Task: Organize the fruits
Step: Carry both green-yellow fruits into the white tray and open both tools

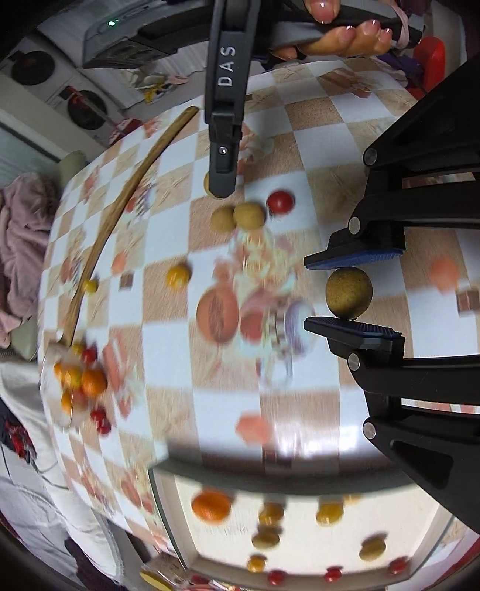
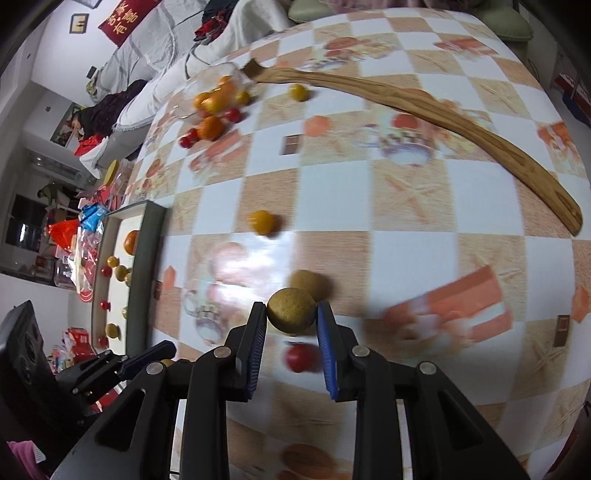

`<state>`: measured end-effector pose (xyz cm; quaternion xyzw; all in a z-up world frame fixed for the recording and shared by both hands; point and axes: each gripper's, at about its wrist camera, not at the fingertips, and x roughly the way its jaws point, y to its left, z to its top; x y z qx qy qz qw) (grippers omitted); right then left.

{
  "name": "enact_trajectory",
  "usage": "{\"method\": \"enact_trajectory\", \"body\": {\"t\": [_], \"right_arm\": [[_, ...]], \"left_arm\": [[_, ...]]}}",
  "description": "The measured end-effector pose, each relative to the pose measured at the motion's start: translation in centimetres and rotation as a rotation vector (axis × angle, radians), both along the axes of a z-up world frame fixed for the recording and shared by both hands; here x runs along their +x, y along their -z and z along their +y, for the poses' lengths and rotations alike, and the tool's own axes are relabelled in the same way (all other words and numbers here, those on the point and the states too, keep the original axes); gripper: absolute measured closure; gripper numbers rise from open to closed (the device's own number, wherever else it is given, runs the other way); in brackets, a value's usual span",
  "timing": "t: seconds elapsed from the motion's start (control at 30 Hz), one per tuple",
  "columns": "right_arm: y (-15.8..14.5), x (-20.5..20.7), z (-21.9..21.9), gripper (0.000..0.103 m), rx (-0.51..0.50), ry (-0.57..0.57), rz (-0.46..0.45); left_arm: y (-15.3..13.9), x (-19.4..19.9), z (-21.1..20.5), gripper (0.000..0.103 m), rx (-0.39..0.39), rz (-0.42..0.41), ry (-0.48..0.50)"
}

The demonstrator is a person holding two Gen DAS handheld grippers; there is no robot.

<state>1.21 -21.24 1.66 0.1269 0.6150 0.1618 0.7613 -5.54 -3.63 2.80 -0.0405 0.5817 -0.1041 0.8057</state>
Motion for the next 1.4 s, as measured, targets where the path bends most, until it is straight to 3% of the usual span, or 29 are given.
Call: {"method": "enact_trajectory", "body": {"t": [0.33,0.63,0.9,1.2,1.27,1.3,1.33,1.4], "right_arm": [[-1.7,0.2,13.4,0.073,0.014,-0.114,-0.034],[-0.8,1.4,24.6,0.073,-0.007,-0.260,-0.035],[1.0,5.2,31.6,0.073,-0.066,-0.336,-0.054],[4.1,7.4,36.1,0.073,-0.200,-0.454,-0.050],[4.3,7.4,36.7,0.070,-0.217,-0.481,-0.050],[4.3,7.4,36.8,0.064,-0.219,-0.487,-0.050],[4.3,7.4,37.0,0.057,-0.213,-0.491,-0.047],[4.1,7.4,36.9,0.050,-0.199,-0.485,-0.039]], "left_arm": [[-1.8,-1.5,13.3,0.075,0.053,-0.044,-0.121],[1.1,0.3,23.6,0.075,0.148,-0.044,-0.277],[3.5,1.7,25.4,0.075,0.154,-0.016,-0.283],[4.2,1.3,25.3,0.074,0.186,0.009,-0.267],[4.4,1.2,25.3,0.067,0.194,0.022,-0.267],[4.4,1.1,25.4,0.043,0.196,0.022,-0.270],[4.2,0.9,25.5,0.026,0.205,0.011,-0.281],[3.6,0.5,25.4,0.025,0.226,-0.032,-0.290]]}}
